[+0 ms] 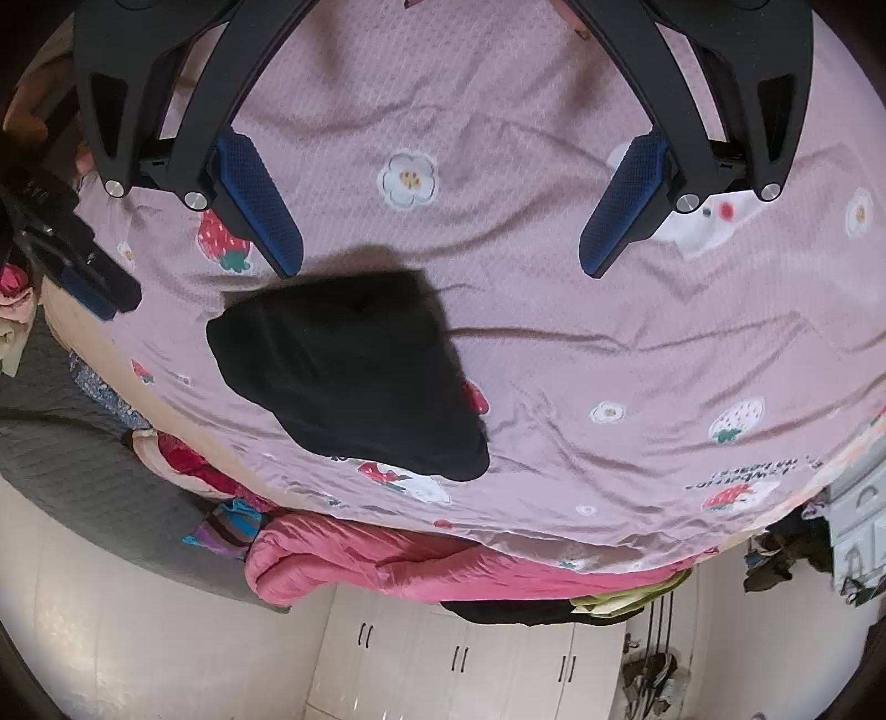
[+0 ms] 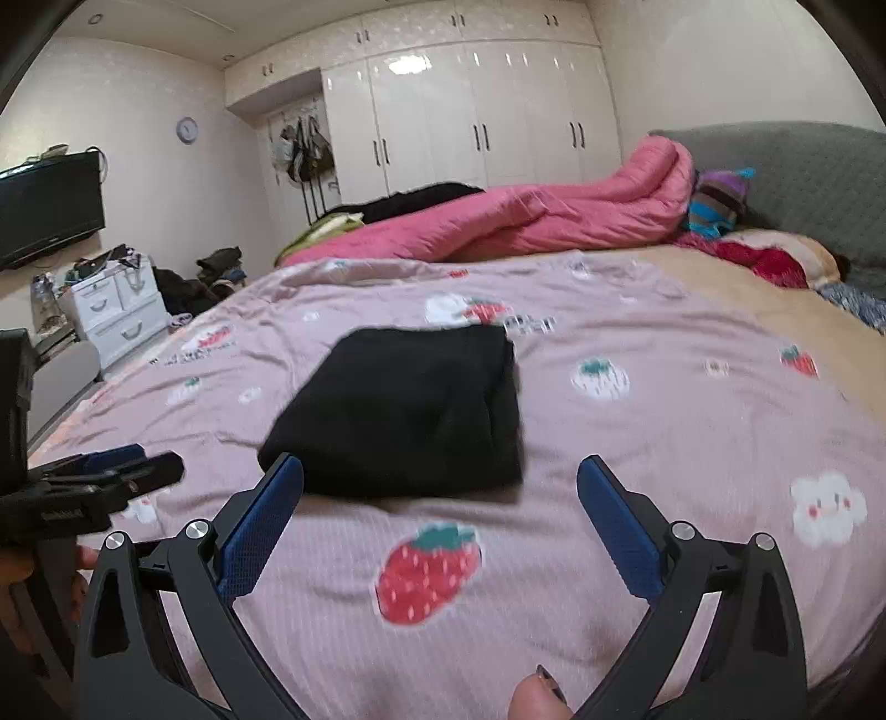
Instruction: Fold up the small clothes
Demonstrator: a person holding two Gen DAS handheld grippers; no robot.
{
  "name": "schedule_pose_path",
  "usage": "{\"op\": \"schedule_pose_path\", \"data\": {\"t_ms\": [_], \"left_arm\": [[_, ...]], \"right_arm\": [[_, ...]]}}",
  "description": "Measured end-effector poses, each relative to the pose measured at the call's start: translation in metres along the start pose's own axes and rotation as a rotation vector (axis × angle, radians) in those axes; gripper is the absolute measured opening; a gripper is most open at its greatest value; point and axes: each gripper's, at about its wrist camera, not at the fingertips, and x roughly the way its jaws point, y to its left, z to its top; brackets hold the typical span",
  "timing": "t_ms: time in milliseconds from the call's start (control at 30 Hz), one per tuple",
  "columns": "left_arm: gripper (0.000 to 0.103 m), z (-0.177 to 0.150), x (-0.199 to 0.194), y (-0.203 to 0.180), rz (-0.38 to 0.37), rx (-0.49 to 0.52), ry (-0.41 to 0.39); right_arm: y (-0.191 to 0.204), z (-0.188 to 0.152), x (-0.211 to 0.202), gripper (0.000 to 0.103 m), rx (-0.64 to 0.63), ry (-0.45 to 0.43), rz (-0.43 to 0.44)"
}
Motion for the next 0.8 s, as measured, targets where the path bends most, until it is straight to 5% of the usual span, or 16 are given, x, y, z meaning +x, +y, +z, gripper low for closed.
{"op": "schedule_pose_path", "data": {"t_ms": [800], "left_arm": [[0.094,-0.028,-0.004,0.005,0.005,0.001,0.008]], "right_arm": [[0.006,-0.030,0.008,0.099,-0.056,0.050,-0.086]]}}
